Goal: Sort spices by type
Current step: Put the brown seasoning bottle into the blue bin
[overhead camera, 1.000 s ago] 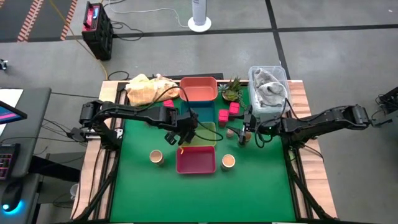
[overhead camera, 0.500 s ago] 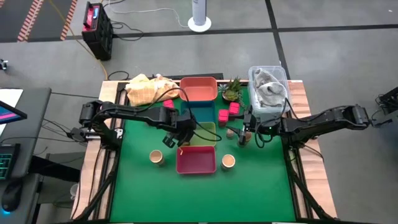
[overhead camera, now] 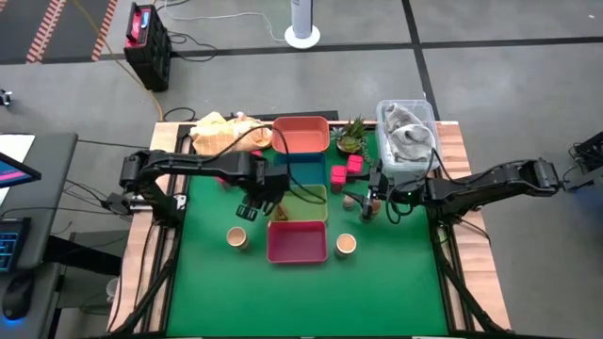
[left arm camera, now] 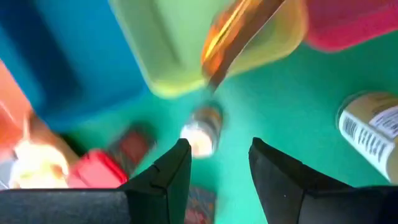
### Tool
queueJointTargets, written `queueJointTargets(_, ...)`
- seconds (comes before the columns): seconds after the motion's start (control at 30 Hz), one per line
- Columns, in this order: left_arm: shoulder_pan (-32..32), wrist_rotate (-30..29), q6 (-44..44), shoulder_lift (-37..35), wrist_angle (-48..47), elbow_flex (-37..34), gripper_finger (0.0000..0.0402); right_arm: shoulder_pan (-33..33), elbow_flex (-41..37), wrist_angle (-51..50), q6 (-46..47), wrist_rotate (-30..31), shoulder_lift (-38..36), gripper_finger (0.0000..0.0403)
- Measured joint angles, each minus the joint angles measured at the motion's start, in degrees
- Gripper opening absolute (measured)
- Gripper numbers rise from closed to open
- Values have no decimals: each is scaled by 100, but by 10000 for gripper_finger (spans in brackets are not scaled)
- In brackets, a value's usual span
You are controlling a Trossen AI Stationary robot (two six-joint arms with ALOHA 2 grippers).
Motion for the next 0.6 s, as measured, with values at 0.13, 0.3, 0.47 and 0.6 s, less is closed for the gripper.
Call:
queueJointTargets(0.13, 320, 382, -421, 0, -174, -4, 155, 0, 0, -41, 34, 0, -2, 276)
queueJointTargets(0.3, 563, 649, -533, -9, 67, -134, 155, 0, 0, -63, 35, 0, -2, 276)
queueJointTargets(0.47, 605, 676, -412, 2, 560, -795, 155, 0, -2, -177, 74, 0, -2, 276)
queueJointTargets(0.6, 596, 679, -440, -149, 1012, -1275, 155, 0, -2, -188, 72, 0, -2, 276)
